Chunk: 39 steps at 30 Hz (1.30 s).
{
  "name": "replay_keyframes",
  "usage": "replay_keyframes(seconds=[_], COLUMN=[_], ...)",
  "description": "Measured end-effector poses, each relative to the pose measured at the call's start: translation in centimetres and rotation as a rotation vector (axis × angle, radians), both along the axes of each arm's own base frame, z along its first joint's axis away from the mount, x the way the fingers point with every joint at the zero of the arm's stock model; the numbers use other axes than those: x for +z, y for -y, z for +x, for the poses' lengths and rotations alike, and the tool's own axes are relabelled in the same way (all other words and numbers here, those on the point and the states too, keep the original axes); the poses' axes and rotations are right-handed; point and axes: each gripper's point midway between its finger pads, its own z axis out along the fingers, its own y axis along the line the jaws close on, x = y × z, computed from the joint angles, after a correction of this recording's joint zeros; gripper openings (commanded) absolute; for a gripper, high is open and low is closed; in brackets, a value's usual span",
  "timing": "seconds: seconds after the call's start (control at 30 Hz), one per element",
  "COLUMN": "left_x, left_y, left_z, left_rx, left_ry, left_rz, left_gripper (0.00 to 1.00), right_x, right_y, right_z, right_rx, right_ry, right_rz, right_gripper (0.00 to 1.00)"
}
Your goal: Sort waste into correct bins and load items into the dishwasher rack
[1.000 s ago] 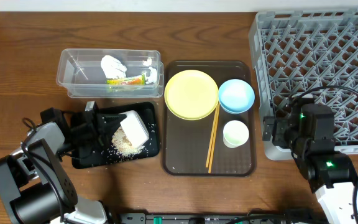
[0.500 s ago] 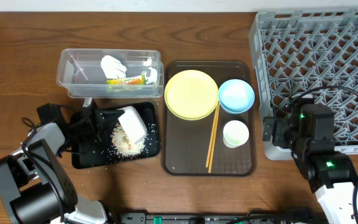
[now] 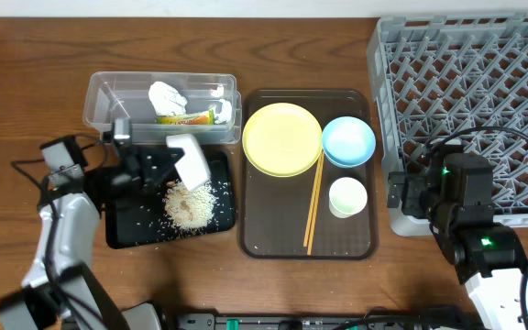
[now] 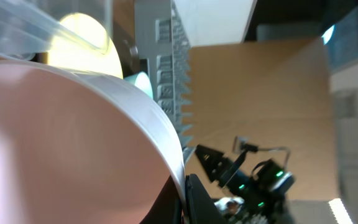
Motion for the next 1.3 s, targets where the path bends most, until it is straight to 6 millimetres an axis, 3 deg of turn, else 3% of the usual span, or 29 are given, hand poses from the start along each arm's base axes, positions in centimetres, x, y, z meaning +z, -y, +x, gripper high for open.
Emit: replay_keyframes(seconds=[0.23,0.47,0.77,1.07,1.23,1.3], left_x=[-0.5,-1.9,-2.1,-7.8,-10.6,-11.4], left_y=[7.0,13.8,18.1,19.2,19.7,20.0], left_z=[-1.2,-0.7,3.6,7.7,7.9,7.6], left_rx=[-0.114,-0.179,-0.130,-0.149,-0.186,-0.208], left_ry=[0.059,0.205,0.437,0.376,0.340,0.336], left_rz=[0.283,0.651,0.964,1.102,1.134,1.146], left_gripper=[0.06,0.06,0.06,0.06,0.07,0.14], right_x=[0.0,0.0,0.0,0.0,0.0,0.0], right_y=[0.0,0.0,0.0,0.0,0.0,0.0], right_z=[0.0,0.0,0.0,0.0,0.0,0.0], right_rx=[0.000,0.000,0.000,0.000,0.000,0.000], right_ry=[0.000,0.000,0.000,0.000,0.000,0.000], right_rz=[0.000,0.000,0.000,0.000,0.000,0.000], right_gripper=[0.99,0.99,0.99,0.99,0.99,0.99])
